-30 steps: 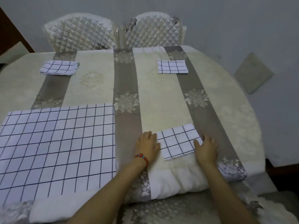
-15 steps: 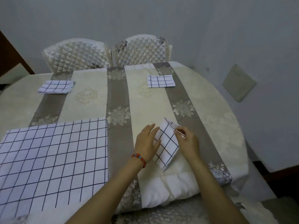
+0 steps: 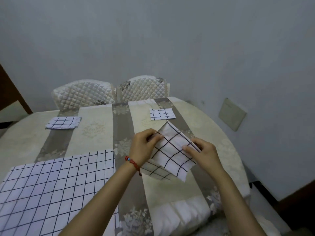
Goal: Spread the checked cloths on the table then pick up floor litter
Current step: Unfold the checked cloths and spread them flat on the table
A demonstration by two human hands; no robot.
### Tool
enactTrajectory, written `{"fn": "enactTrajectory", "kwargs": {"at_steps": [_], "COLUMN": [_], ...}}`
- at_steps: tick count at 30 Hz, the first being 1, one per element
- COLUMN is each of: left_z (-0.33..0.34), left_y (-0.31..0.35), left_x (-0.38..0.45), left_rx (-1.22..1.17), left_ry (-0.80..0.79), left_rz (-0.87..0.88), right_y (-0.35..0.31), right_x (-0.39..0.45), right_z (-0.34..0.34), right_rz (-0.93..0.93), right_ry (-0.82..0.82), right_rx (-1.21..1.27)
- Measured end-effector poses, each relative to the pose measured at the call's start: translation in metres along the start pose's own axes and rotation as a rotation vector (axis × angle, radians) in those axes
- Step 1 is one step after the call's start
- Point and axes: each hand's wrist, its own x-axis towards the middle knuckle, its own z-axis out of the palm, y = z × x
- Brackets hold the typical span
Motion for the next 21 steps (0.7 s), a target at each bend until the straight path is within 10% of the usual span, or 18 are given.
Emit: {"fn": "enactTrajectory", "kwargs": {"at_steps": [9,15,21], "left_z": [-0.036,-0.029,0.002], "left_y": [0.014,0.022,0.063], "left_x": [-0.011,-0.031,-0.047], "left_rx": [-0.355,-0.053,-0.311], "left_ry": [0.113,0.239,-0.065], "left_rz": [-0.23,-0.263,-0.464], "right_y": [-0.035,-0.042,-0.042], "right_x": [-0.032,-0.037,-0.033], "right_z": [0.004,0.015,0.023], "right_rz": [0.065,-0.002,-0.045], "right_ry": [0.249,0.313,0.32], "right_rx": [0.393,0.232,-0.002]}}
